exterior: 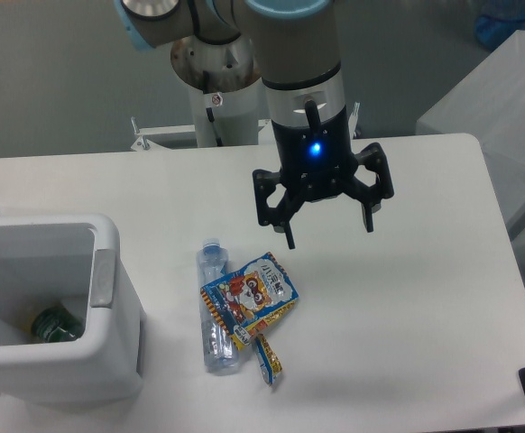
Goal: Place the trash in the trash can
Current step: 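Move the open gripper down over the colourful snack wrapper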
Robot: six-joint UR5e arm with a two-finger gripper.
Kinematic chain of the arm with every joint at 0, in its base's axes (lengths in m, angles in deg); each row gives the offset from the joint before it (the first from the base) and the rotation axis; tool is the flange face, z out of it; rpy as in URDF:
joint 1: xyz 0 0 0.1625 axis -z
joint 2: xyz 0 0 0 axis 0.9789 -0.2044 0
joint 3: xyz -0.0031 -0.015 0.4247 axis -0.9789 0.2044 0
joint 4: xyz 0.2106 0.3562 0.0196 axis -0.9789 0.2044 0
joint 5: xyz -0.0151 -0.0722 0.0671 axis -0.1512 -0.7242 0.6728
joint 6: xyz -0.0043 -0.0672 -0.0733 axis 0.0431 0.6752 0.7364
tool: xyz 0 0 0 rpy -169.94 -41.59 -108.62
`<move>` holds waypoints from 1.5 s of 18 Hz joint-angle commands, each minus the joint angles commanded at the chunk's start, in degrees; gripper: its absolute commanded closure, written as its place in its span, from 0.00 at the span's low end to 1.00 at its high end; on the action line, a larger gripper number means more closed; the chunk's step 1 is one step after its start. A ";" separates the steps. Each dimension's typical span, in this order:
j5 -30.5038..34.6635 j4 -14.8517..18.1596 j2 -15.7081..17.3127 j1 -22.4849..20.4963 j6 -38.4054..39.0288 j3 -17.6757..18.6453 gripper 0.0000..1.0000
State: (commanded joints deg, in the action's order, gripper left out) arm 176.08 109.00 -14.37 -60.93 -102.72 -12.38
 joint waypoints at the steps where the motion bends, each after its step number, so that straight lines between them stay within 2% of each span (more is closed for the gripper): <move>1: 0.09 0.09 0.00 0.09 0.00 0.09 0.00; 11: -0.26 -0.97 -0.70 0.35 0.09 2.55 0.00; 12: -0.26 -2.01 -1.05 0.35 0.78 3.51 0.00; 14: -0.26 -6.83 -1.14 0.35 1.05 5.26 0.00; 16: -0.18 -10.01 -1.32 0.44 0.79 7.02 0.00; 21: -0.35 -11.16 -2.90 0.26 4.46 7.12 0.00; 23: -0.26 -17.19 -4.47 0.18 10.25 7.21 0.00; 24: -0.18 -18.88 -5.18 0.18 12.02 7.21 0.00; 27: -0.18 -19.42 -6.76 0.09 12.30 6.68 0.00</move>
State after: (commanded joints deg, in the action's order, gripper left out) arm 175.91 89.58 -21.13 -60.84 -90.42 -5.70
